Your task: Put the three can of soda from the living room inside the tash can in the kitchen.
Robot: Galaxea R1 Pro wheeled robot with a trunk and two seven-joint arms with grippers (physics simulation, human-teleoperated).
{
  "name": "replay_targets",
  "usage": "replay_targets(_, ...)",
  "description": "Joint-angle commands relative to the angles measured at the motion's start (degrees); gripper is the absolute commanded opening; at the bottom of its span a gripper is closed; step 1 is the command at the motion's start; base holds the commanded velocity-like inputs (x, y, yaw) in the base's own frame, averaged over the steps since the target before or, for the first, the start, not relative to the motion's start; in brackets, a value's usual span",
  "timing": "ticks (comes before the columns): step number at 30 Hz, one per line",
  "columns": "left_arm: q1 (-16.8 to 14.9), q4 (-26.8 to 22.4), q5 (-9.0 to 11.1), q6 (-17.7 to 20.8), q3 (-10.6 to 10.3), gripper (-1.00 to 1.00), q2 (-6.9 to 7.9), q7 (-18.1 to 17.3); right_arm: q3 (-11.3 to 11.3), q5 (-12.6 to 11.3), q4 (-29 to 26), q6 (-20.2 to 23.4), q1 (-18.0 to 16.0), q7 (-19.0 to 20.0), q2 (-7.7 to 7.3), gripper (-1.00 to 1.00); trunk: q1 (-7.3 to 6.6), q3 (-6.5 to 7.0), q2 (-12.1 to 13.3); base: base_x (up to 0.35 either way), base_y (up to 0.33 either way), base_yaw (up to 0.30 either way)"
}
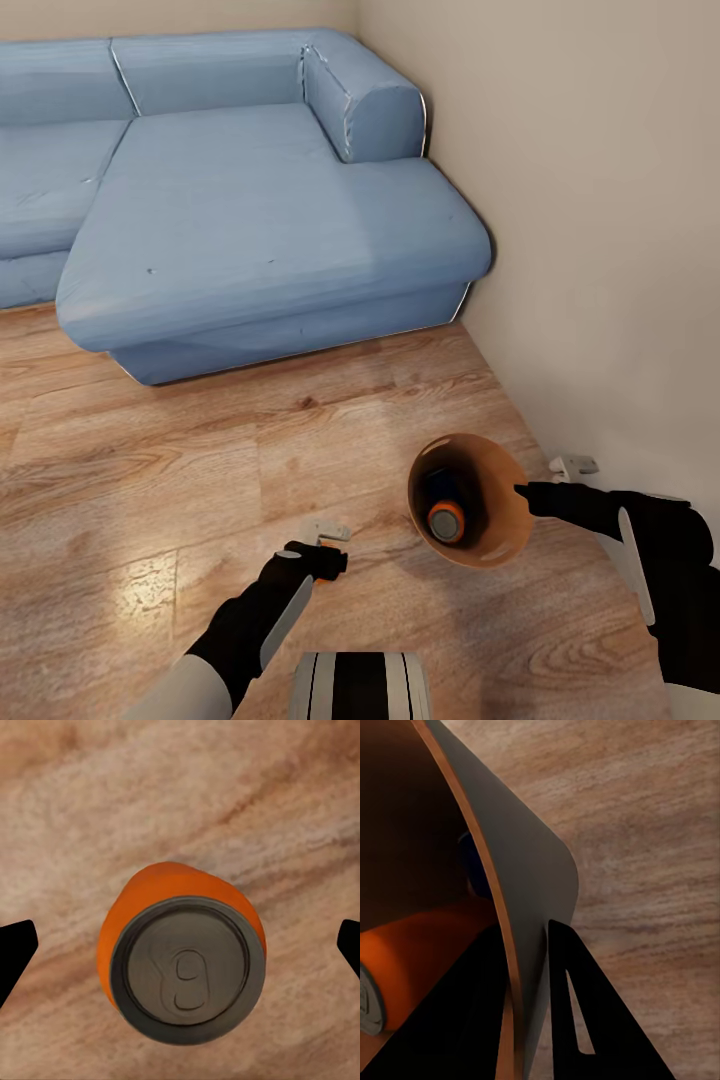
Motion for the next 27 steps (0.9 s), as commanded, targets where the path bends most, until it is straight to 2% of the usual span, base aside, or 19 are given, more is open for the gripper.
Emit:
replay_targets(1,0.0,0.0,0.0,0.0,0.0,1.00,0.00,0.1,0.0,-1.5,0.0,0.4,0.0,0.3,0.02,-1.00,0.00,0.00,0.0,0.000,0.000,0.000)
replay_targets(9,0.0,1.0,0.0,-0.1,0.0,1.00,-0.07,0.2,-0.1,-1.5,0.0,0.4,0.0,0.3,-0.02,-1.00,0.00,0.00,0.0,0.000,0.000,0.000)
replay_targets(13,-0.3,6.2,0.0,-4.4,0.0,1.00,-1.27,0.5,0.0,-1.5,0.0,0.4,0.0,0.3,-0.04,-1.00,0.00,0.00,0.0,0.000,0.000,0.000)
replay_targets(16,-1.2,8.8,-0.1,-5.6,0.0,1.00,-1.58,0.6,0.0,-1.5,0.0,0.4,0.0,0.3,-0.04,-1.00,0.00,0.00,0.0,0.000,0.000,0.000)
replay_targets(27,-1.4,9.5,0.0,-8.9,0.0,1.00,-1.72,0.8,0.2,-1.5,0.0,0.4,0.0,0.3,-0.05,-1.00,0.00,0.00,0.0,0.000,0.000,0.000)
